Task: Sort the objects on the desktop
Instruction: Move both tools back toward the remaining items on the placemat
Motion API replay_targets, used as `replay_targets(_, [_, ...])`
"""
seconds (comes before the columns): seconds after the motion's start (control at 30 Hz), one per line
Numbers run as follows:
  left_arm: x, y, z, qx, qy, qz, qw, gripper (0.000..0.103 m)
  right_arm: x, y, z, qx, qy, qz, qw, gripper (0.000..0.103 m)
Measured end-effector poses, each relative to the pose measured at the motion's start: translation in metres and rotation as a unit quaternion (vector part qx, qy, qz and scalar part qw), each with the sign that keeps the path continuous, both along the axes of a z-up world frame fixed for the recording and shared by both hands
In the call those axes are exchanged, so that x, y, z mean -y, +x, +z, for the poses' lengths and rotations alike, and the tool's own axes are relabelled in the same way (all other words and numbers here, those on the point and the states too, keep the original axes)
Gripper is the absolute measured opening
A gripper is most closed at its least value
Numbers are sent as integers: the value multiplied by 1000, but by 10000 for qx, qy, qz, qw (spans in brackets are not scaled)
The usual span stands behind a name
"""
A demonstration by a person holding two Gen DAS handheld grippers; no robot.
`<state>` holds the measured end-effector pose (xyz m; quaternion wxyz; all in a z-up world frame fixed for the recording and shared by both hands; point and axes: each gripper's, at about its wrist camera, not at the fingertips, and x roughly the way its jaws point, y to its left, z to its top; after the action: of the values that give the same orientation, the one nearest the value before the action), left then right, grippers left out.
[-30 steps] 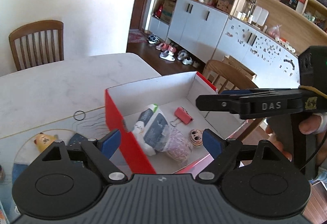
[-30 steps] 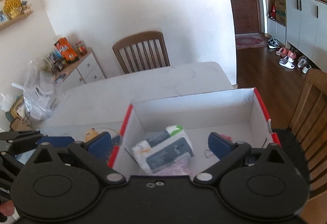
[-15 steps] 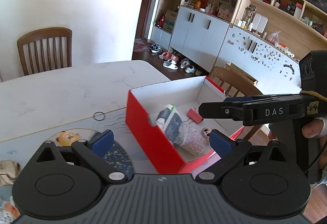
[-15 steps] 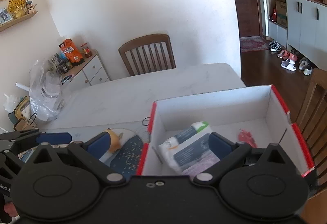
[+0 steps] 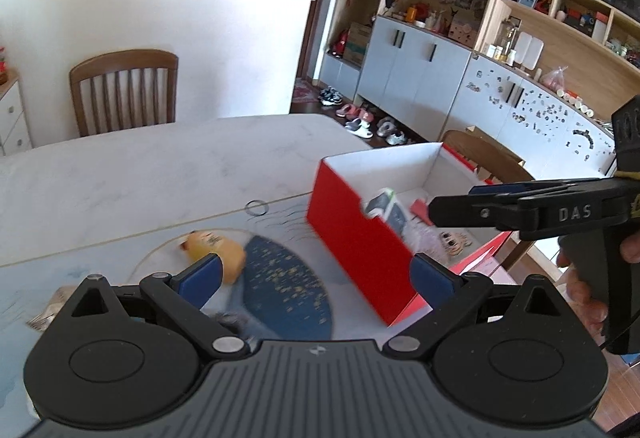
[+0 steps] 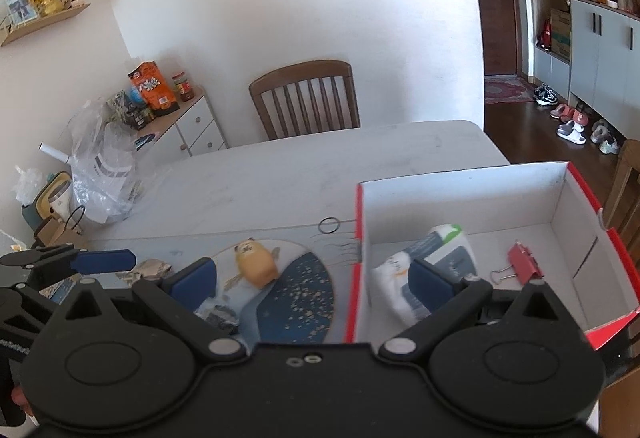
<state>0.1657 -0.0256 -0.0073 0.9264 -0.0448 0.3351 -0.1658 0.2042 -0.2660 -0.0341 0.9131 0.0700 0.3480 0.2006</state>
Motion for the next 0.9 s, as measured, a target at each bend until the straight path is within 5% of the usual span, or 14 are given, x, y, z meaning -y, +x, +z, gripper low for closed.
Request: replay_targets(0.9, [-89,-39,-47,-246,302,-109,9992,101,-89,-16,-17,-299,-218,125,9992,102])
